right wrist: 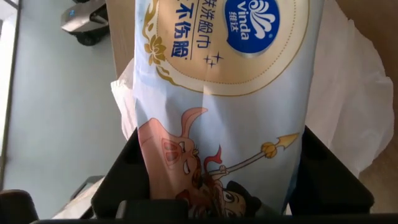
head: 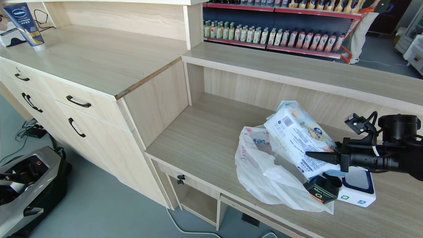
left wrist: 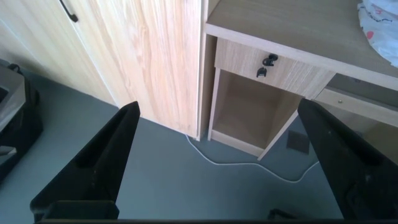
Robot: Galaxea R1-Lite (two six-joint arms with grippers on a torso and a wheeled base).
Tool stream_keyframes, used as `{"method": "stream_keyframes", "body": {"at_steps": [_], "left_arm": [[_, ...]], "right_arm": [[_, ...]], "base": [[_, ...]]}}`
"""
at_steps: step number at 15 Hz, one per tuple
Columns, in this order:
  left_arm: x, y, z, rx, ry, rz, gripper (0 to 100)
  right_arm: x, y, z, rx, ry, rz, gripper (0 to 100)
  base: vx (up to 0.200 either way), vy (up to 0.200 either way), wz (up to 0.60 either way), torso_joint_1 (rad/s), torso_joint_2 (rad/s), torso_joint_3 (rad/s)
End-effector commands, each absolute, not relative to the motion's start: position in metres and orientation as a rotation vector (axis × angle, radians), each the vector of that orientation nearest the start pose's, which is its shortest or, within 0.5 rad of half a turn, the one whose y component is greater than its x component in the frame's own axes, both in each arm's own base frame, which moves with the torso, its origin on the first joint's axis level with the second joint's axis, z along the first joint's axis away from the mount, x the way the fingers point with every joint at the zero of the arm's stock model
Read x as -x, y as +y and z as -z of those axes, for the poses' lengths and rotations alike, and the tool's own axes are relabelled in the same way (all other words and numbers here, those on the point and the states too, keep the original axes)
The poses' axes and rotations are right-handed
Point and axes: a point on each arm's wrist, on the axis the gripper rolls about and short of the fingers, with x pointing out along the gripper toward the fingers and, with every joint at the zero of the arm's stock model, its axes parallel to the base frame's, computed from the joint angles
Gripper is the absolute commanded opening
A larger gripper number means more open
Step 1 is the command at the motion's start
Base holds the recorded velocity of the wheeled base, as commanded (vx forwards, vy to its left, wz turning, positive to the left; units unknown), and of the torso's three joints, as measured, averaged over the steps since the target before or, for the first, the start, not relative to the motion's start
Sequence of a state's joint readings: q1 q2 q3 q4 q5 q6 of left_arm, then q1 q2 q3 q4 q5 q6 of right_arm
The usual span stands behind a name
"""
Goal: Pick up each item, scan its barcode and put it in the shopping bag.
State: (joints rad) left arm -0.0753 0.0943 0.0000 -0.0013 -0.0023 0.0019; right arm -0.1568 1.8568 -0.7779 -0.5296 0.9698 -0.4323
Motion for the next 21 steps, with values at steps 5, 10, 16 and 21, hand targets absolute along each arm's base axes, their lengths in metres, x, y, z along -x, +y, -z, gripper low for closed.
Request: {"method": "stream_keyframes", "body": {"at_steps": [5,10,16,21], "left_arm": [[0.015,0.001,-0.077,-0.005,0.093,0.078,100],[0.015,0.001,-0.077,-0.005,0.093,0.078,100],[0.015,0.001,-0.077,-0.005,0.093,0.078,100],[0.015,0.001,-0.077,-0.005,0.093,0.078,100]], "right_arm": [[-0.321,-0.037,-0.107,0.189,0.276,-0.886,0],[-0.334,-0.051,-0.093,0.383,0.201,-0.889,0],[-0.328,-0.05,-0.09,0.378,0.226,-0.902,0],[-0.323,-0.048,-0.09,0.359,0.242,-0.919,0]], "base": [[0.0,0.0,0.0,0.0,0.0,0.0],[0.0,0.0,0.0,0.0,0.0,0.0],[0.0,0.0,0.0,0.0,0.0,0.0],[0.0,0.0,0.0,0.0,0.0,0.0]]}}
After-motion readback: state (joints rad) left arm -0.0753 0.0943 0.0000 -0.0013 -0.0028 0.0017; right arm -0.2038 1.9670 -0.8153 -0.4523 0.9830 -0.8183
